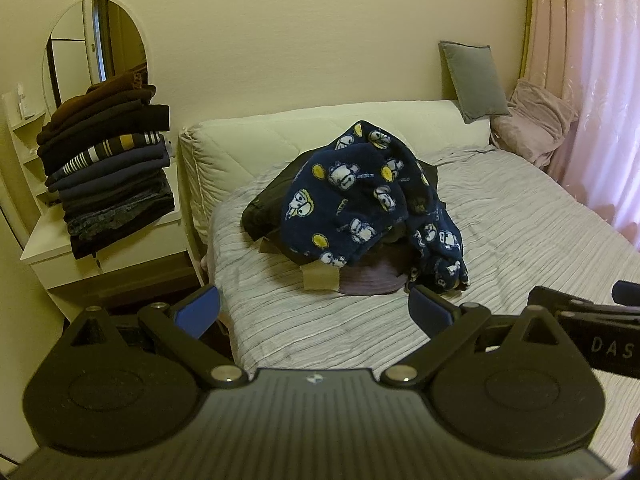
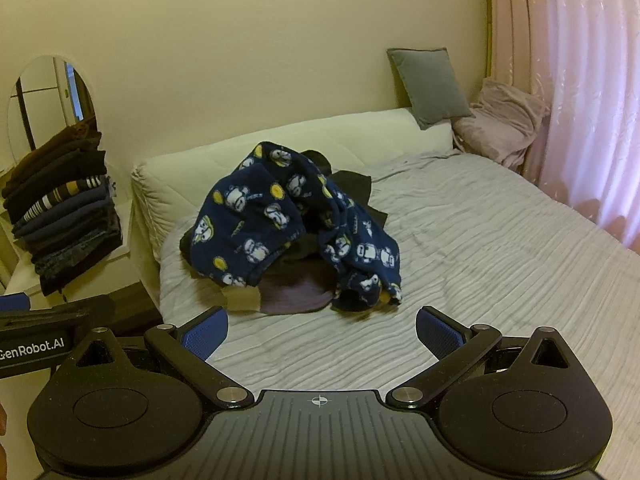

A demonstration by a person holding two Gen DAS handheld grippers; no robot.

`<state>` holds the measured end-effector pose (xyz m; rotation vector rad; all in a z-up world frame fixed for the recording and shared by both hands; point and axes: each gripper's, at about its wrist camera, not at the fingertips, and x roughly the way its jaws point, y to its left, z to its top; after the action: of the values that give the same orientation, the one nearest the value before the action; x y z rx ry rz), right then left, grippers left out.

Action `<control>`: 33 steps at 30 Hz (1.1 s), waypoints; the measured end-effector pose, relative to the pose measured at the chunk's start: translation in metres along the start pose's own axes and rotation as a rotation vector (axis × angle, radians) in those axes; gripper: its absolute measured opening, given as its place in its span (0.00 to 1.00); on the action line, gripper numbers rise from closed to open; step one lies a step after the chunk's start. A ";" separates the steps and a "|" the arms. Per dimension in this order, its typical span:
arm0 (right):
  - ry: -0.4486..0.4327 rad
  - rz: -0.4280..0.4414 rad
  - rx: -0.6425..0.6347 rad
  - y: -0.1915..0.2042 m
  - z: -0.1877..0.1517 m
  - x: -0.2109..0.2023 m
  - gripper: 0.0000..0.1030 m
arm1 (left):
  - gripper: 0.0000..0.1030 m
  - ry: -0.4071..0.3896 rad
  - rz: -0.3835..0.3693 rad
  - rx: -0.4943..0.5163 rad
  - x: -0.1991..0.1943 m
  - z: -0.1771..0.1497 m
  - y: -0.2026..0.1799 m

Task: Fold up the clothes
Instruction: 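Move both grippers toward the clothes heap on the bed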

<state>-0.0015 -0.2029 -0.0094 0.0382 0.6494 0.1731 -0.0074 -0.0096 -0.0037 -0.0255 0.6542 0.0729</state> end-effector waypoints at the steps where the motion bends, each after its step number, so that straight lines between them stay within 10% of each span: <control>1: 0.000 0.000 0.002 0.000 0.000 0.001 1.00 | 0.97 0.000 0.000 0.001 0.000 0.000 0.000; 33: 0.062 -0.043 0.087 -0.004 0.025 0.081 1.00 | 0.97 0.099 -0.031 0.039 0.101 0.029 0.035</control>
<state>0.0775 -0.1928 -0.0381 0.1025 0.7187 0.1047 0.0876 0.0323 -0.0422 -0.0020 0.7543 0.0294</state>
